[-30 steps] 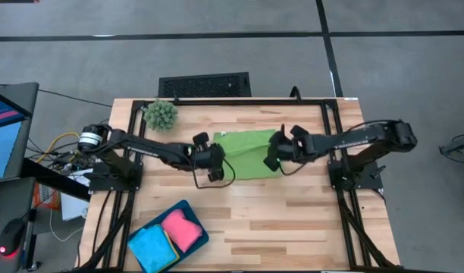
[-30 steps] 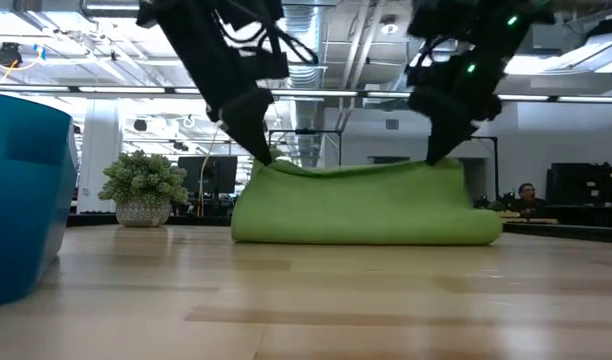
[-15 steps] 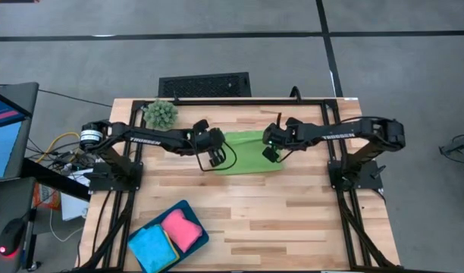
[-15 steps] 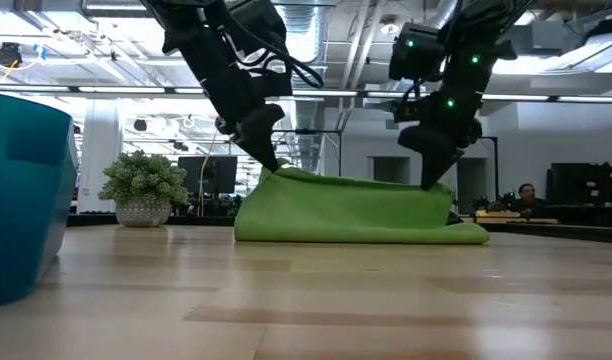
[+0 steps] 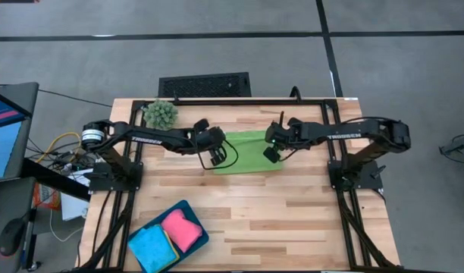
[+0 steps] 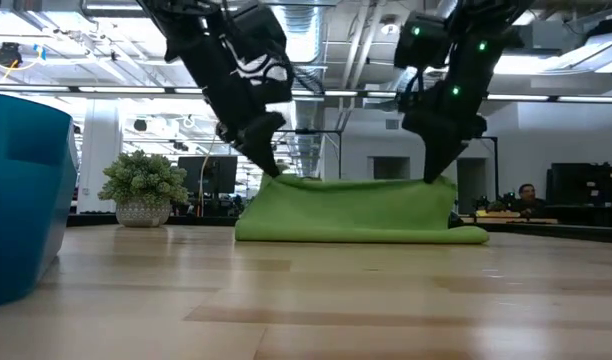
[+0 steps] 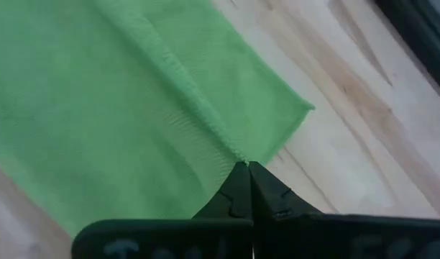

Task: Fold microfiber towels
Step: Fold the green microfiber towel

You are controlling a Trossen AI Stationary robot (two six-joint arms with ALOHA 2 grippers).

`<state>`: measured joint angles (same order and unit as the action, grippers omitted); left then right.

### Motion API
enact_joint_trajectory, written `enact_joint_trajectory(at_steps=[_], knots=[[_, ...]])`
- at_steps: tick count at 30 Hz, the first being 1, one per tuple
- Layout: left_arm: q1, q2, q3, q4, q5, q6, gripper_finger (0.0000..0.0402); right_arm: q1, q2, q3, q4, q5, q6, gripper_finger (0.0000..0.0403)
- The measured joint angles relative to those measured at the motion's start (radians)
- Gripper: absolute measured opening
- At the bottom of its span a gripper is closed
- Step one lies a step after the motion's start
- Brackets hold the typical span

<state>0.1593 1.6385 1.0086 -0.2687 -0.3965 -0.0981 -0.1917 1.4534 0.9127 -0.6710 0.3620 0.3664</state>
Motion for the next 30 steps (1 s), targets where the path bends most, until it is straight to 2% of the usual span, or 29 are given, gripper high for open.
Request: enact_joint_trajectory(at_steps=[12,21,24,30], knots=[[0.011,0.063,-0.002,0.025,-0.035,0.008,0.0002,-0.061,0.123,-0.003,0.057,0.002,-0.042,0.0017],[0.038,0.105,0.000,0.063,-0.037,0.008,0.0007,-0.104,0.171,0.000,0.099,-0.010,-0.060,0.0052],[0.040,0.116,-0.001,0.071,-0.027,0.004,0.0027,-0.118,0.171,0.001,0.111,-0.021,-0.060,0.0074],[0.059,0.117,-0.002,0.063,-0.033,0.004,0.0100,-0.148,0.161,0.001,0.122,-0.023,-0.060,0.0142]])
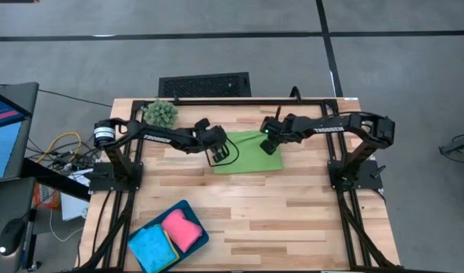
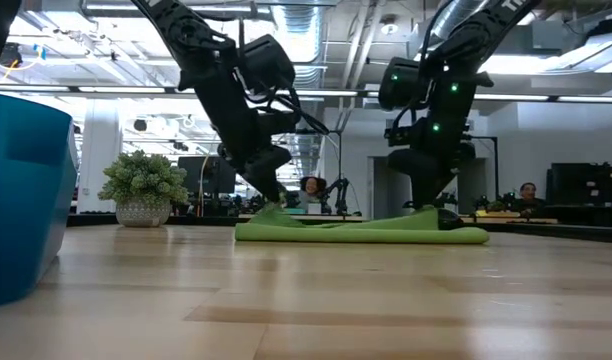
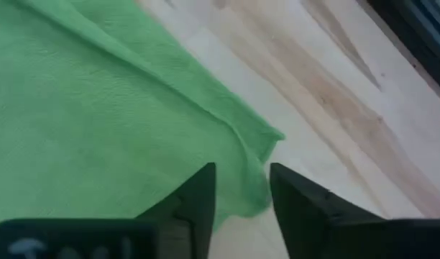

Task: Fold microfiber towels
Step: Fold the green microfiber towel

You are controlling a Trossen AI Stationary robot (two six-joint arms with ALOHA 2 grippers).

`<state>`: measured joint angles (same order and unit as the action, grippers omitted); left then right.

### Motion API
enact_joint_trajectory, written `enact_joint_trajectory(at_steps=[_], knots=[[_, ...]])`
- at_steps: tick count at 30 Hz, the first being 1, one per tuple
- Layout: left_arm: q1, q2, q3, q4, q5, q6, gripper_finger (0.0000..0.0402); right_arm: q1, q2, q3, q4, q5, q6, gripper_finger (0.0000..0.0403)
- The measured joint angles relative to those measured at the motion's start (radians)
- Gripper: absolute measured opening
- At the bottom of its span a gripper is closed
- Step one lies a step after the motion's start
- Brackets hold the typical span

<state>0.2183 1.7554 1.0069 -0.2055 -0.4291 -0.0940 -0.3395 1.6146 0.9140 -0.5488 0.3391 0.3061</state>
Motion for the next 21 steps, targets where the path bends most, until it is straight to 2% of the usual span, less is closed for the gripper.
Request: enact_joint_trajectory(at_steps=[5,10,11,13,17,19,21], knots=[[0.025,0.000,0.018,-0.046,-0.072,-0.038,0.0147,-0.034,-0.020,0.001,-0.002,-0.001,0.000,0.0193],[0.038,-0.012,0.064,-0.051,-0.029,0.001,0.0166,-0.045,-0.073,0.000,-0.014,-0.002,-0.001,0.0214],[0.038,-0.017,0.075,-0.052,0.005,0.004,0.0167,-0.045,-0.089,0.000,-0.021,-0.010,-0.004,0.0215],[0.040,-0.038,0.088,-0.055,0.146,0.003,0.0168,-0.033,-0.135,-0.003,-0.025,-0.087,-0.053,0.0216],[0.015,-0.070,0.081,-0.055,0.571,0.019,0.0165,0.044,-0.264,-0.061,-0.026,-0.332,-0.171,0.0217],[-0.019,-0.074,0.061,-0.065,0.662,0.001,0.0160,0.106,-0.330,-0.133,0.002,-0.371,-0.195,0.0217],[-0.066,-0.074,0.037,-0.069,0.674,0.010,0.0154,0.174,-0.396,-0.220,0.037,-0.369,-0.202,0.0217]])
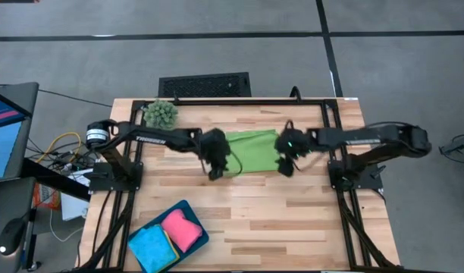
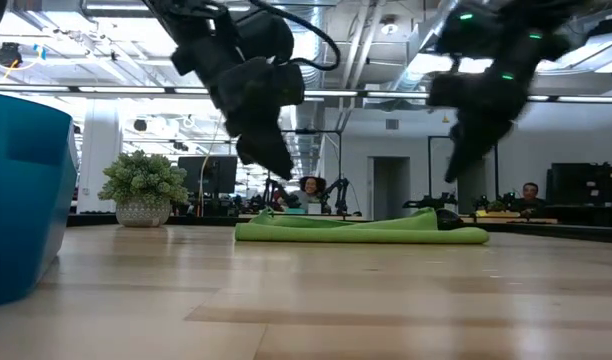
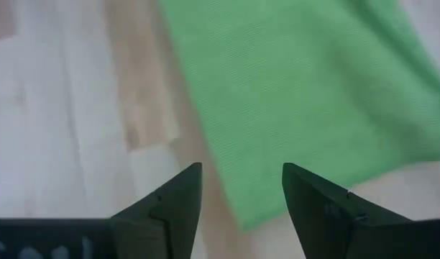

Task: Fold microfiber towels
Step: Fold the green microfiber towel

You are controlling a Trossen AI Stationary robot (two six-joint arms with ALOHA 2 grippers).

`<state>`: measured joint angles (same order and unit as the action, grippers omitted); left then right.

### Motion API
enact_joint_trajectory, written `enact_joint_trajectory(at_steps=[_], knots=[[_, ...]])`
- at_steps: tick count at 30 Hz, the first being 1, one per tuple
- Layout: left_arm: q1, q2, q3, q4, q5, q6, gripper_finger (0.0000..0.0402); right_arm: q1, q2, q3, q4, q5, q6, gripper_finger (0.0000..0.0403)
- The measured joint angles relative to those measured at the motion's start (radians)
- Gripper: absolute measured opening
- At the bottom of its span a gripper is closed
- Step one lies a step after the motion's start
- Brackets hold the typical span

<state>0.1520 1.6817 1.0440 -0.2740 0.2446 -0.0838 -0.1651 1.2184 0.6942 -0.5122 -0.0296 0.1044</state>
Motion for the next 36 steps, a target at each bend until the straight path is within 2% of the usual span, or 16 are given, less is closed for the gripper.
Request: enact_joint_trajectory(at_steps=[1,4,8,11,19,23,25,31,36], knots=[[-0.025,0.000,-0.012,0.001,-0.021,0.018,0.0151,0.032,-0.028,-0.046,0.039,0.011,0.004,0.0217],[-0.101,0.005,-0.048,0.047,-0.186,0.051,0.0144,0.106,-0.080,-0.166,0.148,0.089,0.070,0.0215],[-0.160,0.007,-0.082,0.107,-0.411,0.057,0.0140,0.132,-0.083,-0.257,0.277,0.156,0.163,0.0204],[-0.171,0.007,-0.083,0.109,-0.504,0.082,0.0139,0.132,-0.049,-0.296,0.350,0.165,0.184,0.0193],[-0.163,0.007,-0.083,0.107,-0.506,0.012,0.0139,0.144,0.105,-0.315,0.407,0.147,0.237,0.0161],[-0.181,0.007,-0.083,0.097,-0.434,-0.008,0.0139,0.207,0.115,-0.314,0.408,0.114,0.294,0.0149],[-0.202,0.007,-0.083,0.090,-0.429,-0.012,0.0137,0.246,0.103,-0.316,0.398,0.118,0.324,0.0144],[-0.262,0.007,-0.083,0.062,-0.525,0.026,0.0131,0.336,0.043,-0.323,0.366,0.125,0.375,0.0134],[-0.272,0.007,-0.083,0.058,-0.595,0.056,0.0131,0.390,0.014,-0.323,0.326,0.124,0.372,0.0134]])
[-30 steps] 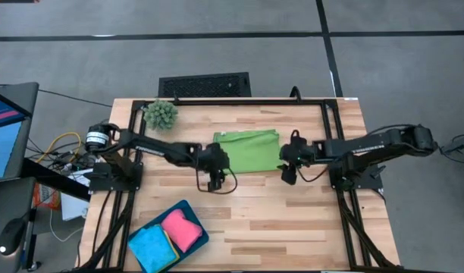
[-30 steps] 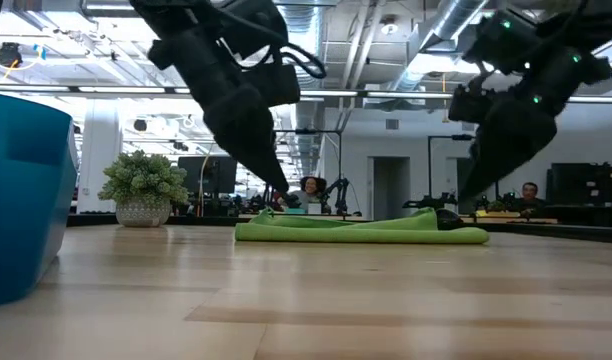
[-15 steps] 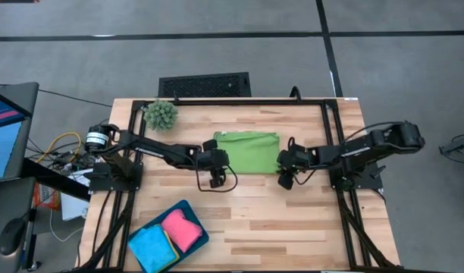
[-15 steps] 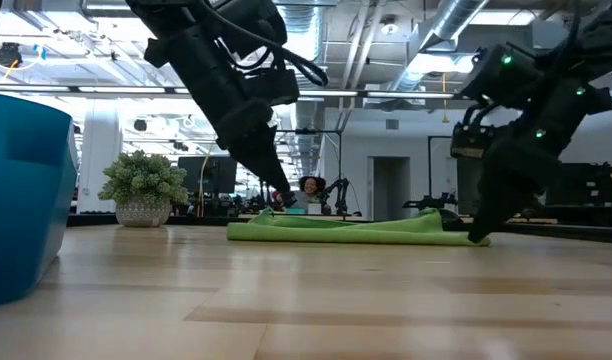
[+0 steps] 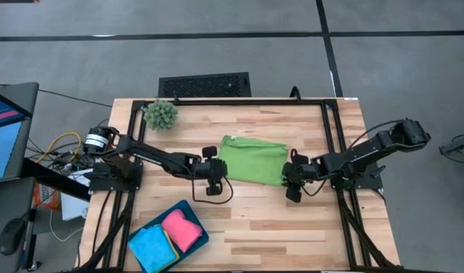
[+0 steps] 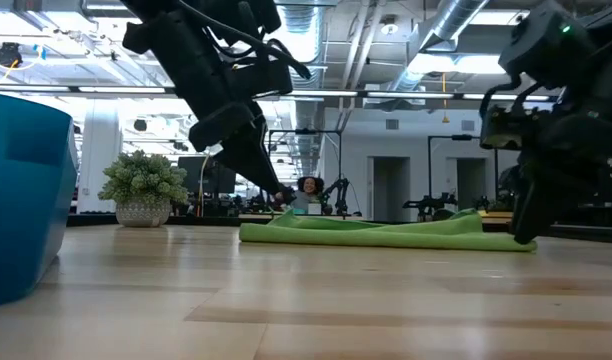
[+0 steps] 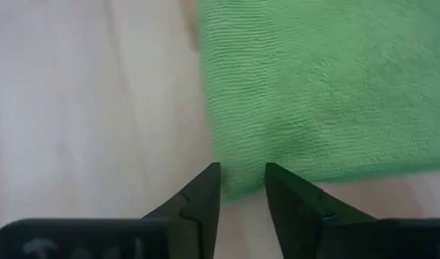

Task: Fold microfiber towels
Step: Fold the green microfiber towel

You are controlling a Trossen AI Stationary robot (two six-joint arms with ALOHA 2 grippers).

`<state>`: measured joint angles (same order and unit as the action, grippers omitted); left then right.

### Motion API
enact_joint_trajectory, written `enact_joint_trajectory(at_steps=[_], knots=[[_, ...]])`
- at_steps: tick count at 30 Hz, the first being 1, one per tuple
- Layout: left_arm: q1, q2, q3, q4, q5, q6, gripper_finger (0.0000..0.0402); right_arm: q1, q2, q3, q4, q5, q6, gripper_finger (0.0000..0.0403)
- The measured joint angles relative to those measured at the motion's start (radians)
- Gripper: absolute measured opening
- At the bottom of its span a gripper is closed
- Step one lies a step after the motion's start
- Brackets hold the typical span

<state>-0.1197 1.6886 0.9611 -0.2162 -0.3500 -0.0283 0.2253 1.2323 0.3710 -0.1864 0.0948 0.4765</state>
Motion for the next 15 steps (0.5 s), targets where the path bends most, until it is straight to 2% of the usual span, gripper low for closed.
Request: enact_joint_trajectory(at_steps=[4,9,15], knots=[[0.004,0.005,0.000,0.021,0.030,0.035,0.0131,0.049,-0.044,0.000,0.001,0.004,-0.006,0.0142],[-0.008,0.081,0.000,0.110,0.077,0.110,0.0131,0.106,-0.114,0.003,-0.010,0.048,-0.015,0.0162],[-0.016,0.152,0.004,0.118,0.000,0.112,0.0131,0.165,-0.117,0.002,-0.028,0.139,-0.134,0.0194]])
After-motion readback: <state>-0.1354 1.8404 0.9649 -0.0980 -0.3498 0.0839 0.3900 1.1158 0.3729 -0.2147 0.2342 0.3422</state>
